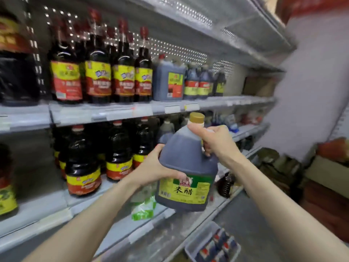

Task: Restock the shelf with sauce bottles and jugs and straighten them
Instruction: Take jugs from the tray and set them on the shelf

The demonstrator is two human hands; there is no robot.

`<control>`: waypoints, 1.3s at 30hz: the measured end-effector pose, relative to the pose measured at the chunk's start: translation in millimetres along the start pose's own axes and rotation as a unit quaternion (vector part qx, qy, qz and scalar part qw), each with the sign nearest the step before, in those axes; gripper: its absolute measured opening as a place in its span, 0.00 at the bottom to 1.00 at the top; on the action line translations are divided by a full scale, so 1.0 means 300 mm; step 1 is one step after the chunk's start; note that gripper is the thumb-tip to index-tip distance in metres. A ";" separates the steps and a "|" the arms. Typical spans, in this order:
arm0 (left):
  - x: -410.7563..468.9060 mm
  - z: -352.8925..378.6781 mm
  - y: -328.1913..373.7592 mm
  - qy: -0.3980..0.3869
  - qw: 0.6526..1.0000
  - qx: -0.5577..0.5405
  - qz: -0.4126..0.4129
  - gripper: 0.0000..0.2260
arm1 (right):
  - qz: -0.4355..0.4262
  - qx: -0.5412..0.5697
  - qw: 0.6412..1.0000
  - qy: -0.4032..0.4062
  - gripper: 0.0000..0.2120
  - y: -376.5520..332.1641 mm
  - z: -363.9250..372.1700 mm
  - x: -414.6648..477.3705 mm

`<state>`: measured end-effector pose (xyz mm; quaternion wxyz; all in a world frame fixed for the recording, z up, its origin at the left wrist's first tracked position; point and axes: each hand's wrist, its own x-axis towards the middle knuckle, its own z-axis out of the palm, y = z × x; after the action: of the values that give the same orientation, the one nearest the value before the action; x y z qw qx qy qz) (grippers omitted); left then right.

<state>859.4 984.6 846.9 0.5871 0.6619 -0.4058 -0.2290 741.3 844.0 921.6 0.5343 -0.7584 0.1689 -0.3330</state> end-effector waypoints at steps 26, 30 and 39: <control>1.310 1.419 0.429 -0.025 0.991 -0.037 0.123 0.38 | -0.129 -0.125 0.968 0.176 0.30 0.311 -1.698 0.801; 1.620 1.537 0.374 -0.023 0.990 -0.066 0.120 0.39 | -0.132 -0.135 0.973 0.129 0.24 0.442 -1.859 1.065; 2.255 1.614 0.387 0.034 0.989 -0.078 0.124 0.41 | -0.171 -0.145 0.974 0.041 0.17 0.579 -2.093 1.696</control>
<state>833.3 155.0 976.4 0.6746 0.5660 -0.4450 -0.1627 695.0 29.9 1056.5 0.3458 -0.8312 0.1049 -0.4226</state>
